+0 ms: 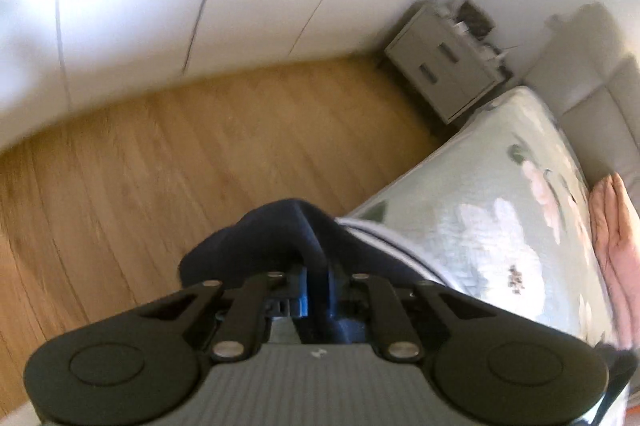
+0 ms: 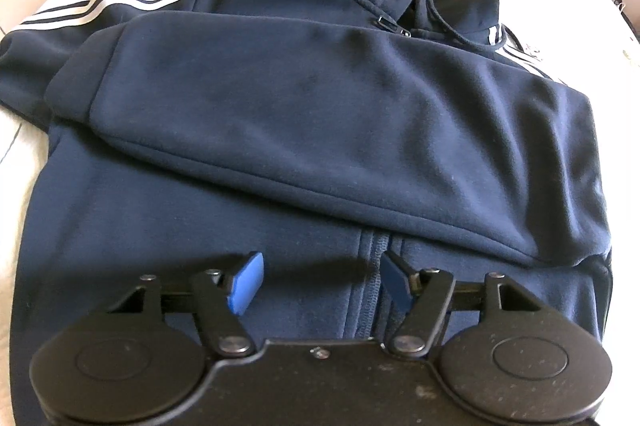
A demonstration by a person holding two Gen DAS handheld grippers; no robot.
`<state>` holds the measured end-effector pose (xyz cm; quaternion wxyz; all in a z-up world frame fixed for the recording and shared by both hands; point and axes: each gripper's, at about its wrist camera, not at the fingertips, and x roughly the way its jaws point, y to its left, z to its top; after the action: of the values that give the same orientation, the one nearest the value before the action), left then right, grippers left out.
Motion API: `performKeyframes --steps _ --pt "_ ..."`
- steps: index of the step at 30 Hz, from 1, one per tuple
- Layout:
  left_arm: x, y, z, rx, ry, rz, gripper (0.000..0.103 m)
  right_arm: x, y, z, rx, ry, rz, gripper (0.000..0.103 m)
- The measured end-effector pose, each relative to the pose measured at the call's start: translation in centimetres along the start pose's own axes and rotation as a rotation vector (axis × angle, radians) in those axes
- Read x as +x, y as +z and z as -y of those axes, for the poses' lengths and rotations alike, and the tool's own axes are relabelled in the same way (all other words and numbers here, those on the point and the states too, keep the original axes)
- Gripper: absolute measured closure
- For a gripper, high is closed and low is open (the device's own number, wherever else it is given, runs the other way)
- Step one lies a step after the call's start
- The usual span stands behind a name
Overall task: Fold large clothes
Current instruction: 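Grasp the other striped sleeve cuff with the left tool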
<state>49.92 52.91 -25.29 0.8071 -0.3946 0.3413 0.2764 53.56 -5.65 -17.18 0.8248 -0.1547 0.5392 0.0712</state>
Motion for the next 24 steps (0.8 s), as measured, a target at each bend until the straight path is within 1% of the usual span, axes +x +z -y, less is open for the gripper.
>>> performKeyframes --steps 3,6,8,10,12,14,15,16,17,18,19,20,21,22,23,24 --pt "-4.0 -0.8 3.3 0.139 -0.009 0.104 0.093 -0.5 -0.2 0.0 -0.003 -0.013 0.016 0.025" --pt "-9.0 -2.7 7.6 0.299 -0.052 0.209 0.093 -1.6 -0.7 0.4 -0.003 -0.010 0.036 0.025" --pt "-12.5 -5.1 11.2 0.434 -0.095 0.272 0.093 -2.5 -1.1 0.7 -0.007 -0.010 0.050 0.025" --pt "-15.8 -8.3 14.9 0.576 -0.153 0.324 0.093 -3.4 -1.5 1.2 -0.008 -0.011 0.066 0.025" --pt "-18.7 -12.1 18.5 0.709 -0.238 0.344 0.093 -4.3 -2.1 2.1 0.001 -0.008 0.076 0.025" --pt "-20.6 -16.7 22.1 0.849 -0.327 0.332 0.093 -5.1 -2.7 3.2 0.018 0.002 0.084 0.025" --pt "-21.2 -19.2 23.7 0.926 -0.368 0.314 0.090 -5.4 -3.0 3.9 0.027 0.006 0.090 0.025" --pt "-21.4 -21.8 25.4 1.010 -0.416 0.269 0.083 -5.7 -3.4 4.6 0.038 0.007 0.095 0.025" --pt "-21.4 -24.6 26.9 1.089 -0.452 0.230 0.080 -5.9 -3.8 5.3 0.049 0.006 0.097 0.025" --pt "-20.9 -27.3 28.0 1.153 -0.472 0.197 0.067 -5.9 -4.1 5.9 0.058 0.005 0.095 0.025" --pt "-20.1 -29.9 29.0 1.213 -0.489 0.141 0.045 -5.9 -4.5 6.6 0.070 0.002 0.088 0.025" --pt "-19.1 -32.6 29.5 1.266 -0.493 0.078 0.039 -5.9 -4.9 7.4 0.081 -0.001 0.080 0.025" --pt "-18.0 -34.5 29.8 1.309 -0.473 0.037 0.043 -5.8 -5.3 8.0 0.092 -0.003 0.073 0.025" --pt "-17.2 -36.4 29.9 1.360 -0.437 -0.001 0.048 -5.8 -5.5 8.8 0.109 0.000 0.066 0.025" --pt "-16.8 -37.5 29.7 1.393 -0.410 -0.016 0.050 -5.9 -5.6 9.5 0.122 0.008 0.065 0.025" --pt "-16.9 -38.4 29.2 1.411 -0.386 -0.014 0.050 -5.9 -5.7 10.2 0.133 0.018 0.068 0.025"
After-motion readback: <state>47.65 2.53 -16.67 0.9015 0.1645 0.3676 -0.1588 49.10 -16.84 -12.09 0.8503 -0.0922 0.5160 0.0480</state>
